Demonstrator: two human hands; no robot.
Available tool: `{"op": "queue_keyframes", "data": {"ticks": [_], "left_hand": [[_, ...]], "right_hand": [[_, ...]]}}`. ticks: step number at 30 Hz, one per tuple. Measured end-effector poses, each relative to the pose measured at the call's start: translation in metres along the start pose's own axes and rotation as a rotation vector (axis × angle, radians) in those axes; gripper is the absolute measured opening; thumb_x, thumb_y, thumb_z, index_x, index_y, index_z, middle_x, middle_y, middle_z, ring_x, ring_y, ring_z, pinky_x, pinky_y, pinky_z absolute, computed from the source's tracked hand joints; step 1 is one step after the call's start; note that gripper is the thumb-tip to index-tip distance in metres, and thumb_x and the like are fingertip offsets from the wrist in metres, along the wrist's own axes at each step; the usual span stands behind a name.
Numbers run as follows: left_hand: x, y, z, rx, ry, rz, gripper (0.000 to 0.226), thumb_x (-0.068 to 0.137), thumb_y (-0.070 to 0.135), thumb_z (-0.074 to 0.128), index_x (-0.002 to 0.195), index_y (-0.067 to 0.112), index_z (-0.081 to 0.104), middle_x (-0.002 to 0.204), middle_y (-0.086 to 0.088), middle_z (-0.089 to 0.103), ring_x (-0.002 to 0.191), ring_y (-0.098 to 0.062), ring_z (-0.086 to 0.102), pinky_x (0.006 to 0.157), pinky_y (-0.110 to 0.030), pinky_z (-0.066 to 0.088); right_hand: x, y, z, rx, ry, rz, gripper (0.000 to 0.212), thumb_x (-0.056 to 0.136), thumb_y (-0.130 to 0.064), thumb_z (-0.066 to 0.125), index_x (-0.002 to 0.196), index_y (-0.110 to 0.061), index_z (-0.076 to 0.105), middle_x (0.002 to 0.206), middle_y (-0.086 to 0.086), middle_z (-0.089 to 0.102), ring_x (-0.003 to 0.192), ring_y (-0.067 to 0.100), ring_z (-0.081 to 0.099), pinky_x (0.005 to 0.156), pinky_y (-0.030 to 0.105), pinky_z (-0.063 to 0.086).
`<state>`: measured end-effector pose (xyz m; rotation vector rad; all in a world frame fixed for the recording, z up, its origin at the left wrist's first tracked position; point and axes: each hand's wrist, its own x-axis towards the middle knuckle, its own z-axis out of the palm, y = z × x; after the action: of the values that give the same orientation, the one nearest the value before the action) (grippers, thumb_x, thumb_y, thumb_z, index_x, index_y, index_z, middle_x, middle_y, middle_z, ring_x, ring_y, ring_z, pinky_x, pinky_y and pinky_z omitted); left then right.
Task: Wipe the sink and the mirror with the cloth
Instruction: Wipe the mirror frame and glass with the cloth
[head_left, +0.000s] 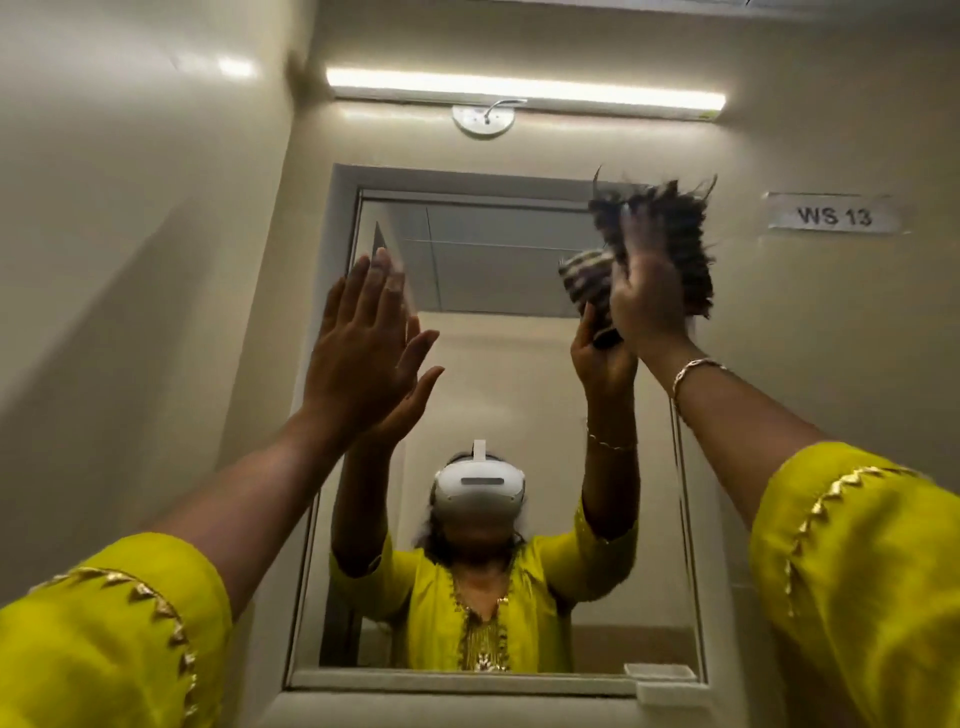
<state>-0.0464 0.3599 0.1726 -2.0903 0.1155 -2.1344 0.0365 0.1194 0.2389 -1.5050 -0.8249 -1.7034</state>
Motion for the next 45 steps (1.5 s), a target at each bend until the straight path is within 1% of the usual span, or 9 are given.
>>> {"op": "queue_keyframes", "data": {"ticks": [4,8,10,16,21,26,30,37,45], "left_hand": [[0.003,-0.021,0.015,0.005,0.016,-0.037,0.078,0.085,0.057,0.015,0.143,0.006,0.018,0.154,-0.016,0.015,0.143,-0.027,0.006,0.115,-0.036,-0.001],[0.000,-0.035,0.024,-0.021,0.058,-0.125,0.071,0.089,0.049,0.026,0.144,0.005,0.018,0.154,-0.016,0.015,0.144,-0.027,0.006,0.116,-0.037,0.001],[0.000,-0.039,0.025,-0.074,0.063,-0.185,0.070,0.088,0.047,0.026,0.144,0.006,0.017,0.155,-0.016,0.014,0.144,-0.028,0.006,0.117,-0.040,0.004],[0.008,-0.042,0.023,-0.163,0.067,-0.239,0.070,0.087,0.047,0.030,0.143,0.008,0.019,0.153,-0.019,0.017,0.141,-0.034,0.017,0.105,-0.053,0.031],[0.010,-0.049,0.022,-0.273,0.135,-0.494,0.061,0.093,0.040,0.040,0.139,0.003,0.022,0.137,-0.026,0.038,0.119,-0.041,0.045,0.090,-0.047,0.042],[0.001,-0.054,0.024,-0.422,0.077,-0.613,0.062,0.092,0.045,0.038,0.134,0.002,0.028,0.117,-0.026,0.053,0.104,-0.039,0.055,0.078,-0.040,0.042],[-0.018,-0.053,0.022,-0.482,0.051,-0.656,0.062,0.091,0.048,0.037,0.133,0.003,0.030,0.095,-0.015,0.050,0.084,-0.026,0.051,0.071,-0.036,0.040],[-0.037,-0.057,0.025,-0.549,0.007,-0.727,0.051,0.086,0.056,0.035,0.093,0.007,0.046,0.071,-0.008,0.048,0.068,-0.027,0.051,0.058,-0.029,0.040],[-0.049,-0.055,0.024,-0.605,-0.011,-0.751,0.053,0.081,0.059,0.036,0.072,0.007,0.046,0.063,-0.009,0.044,0.059,-0.023,0.043,0.054,-0.028,0.034]], "right_hand": [[0.003,0.006,0.021,-0.304,-0.228,0.037,0.052,0.099,-0.028,0.034,0.146,-0.011,0.022,0.157,0.013,0.006,0.145,0.029,-0.005,0.119,0.043,0.002],[0.007,0.005,0.012,-0.272,-0.195,0.040,0.045,0.101,-0.029,0.028,0.143,-0.016,0.031,0.156,0.006,0.017,0.145,0.023,0.007,0.116,0.043,0.008],[0.007,0.011,0.008,-0.414,-0.208,-0.017,0.046,0.100,-0.030,0.029,0.144,-0.020,0.029,0.156,0.004,0.018,0.145,0.022,0.010,0.114,0.044,0.012],[0.002,0.024,0.008,-0.563,-0.224,-0.011,0.065,0.085,-0.049,0.013,0.146,-0.030,0.018,0.157,0.009,0.006,0.145,0.029,0.001,0.114,0.046,0.005],[0.006,0.028,0.009,-0.643,-0.197,-0.014,0.069,0.083,-0.054,0.015,0.147,-0.028,0.016,0.157,0.013,0.006,0.143,0.032,0.006,0.112,0.043,0.010],[0.013,0.032,0.013,-0.638,-0.148,0.005,0.069,0.083,-0.056,0.015,0.147,-0.028,0.016,0.156,0.015,0.009,0.144,0.033,0.002,0.115,0.047,0.002],[0.026,0.026,0.017,-0.621,-0.140,0.062,0.072,0.082,-0.057,0.013,0.147,-0.028,0.014,0.157,0.015,0.006,0.144,0.032,0.000,0.115,0.047,0.001],[0.033,0.012,0.035,-0.587,-0.056,0.150,0.066,0.089,-0.054,0.015,0.148,-0.024,0.013,0.156,0.016,0.005,0.144,0.034,0.000,0.115,0.050,0.000],[0.033,-0.036,0.076,-0.505,-0.016,0.236,0.060,0.097,-0.047,0.023,0.149,-0.020,0.007,0.156,0.019,-0.001,0.143,0.037,-0.003,0.115,0.052,-0.001]]}}
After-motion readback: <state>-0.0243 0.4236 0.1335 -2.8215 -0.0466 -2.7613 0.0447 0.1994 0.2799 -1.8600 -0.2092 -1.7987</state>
